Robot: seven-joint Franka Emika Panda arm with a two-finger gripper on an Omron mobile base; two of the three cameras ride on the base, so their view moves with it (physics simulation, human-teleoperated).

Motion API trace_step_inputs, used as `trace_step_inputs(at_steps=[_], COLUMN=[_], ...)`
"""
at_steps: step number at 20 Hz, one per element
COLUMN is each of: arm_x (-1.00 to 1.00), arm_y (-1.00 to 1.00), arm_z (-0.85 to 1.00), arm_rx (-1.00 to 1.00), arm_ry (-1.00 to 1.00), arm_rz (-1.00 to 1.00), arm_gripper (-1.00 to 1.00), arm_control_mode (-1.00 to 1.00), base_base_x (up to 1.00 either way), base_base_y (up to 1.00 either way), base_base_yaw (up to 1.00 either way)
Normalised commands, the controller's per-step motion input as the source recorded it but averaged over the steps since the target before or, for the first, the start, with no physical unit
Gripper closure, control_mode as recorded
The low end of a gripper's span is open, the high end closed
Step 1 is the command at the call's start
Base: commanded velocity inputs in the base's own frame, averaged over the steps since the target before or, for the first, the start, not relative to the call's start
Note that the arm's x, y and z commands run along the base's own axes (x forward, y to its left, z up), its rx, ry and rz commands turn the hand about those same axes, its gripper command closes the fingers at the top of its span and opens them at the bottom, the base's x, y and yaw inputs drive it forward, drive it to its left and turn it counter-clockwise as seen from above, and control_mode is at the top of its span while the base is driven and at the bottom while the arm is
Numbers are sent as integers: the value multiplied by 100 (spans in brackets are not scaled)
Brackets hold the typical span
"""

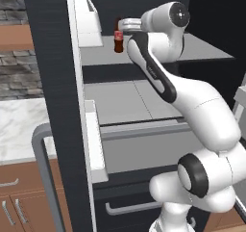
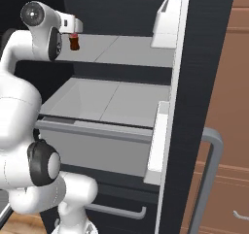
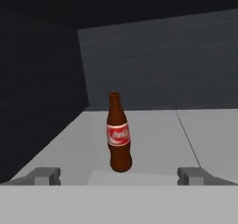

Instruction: Open the fridge, grab two sodas, and place both sodas inside the bowl with ice on the dining counter.

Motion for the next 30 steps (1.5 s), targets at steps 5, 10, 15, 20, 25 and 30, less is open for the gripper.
trace_step_inputs(at_steps=[5, 10, 15, 20, 25, 30], arm_x=[50, 42, 34, 30, 30, 29], arm_y=[15, 4, 1, 7, 6, 10], arm_z=[0, -3, -10, -21, -16, -17], arm_rx=[0, 0, -3, -8, -5, -5], arm_ry=[2, 1, 1, 1, 0, 0], arm_rz=[0, 0, 0, 0, 0, 0], arm_gripper=[-100, -100, -100, -100, -100, -100], arm_control_mode=[-100, -100, -100, -100, -100, -100], base_base_x=[0, 0, 0, 0, 0, 0], base_base_y=[0, 0, 0, 0, 0, 0], base_base_yaw=[0, 0, 0, 0, 0, 0])
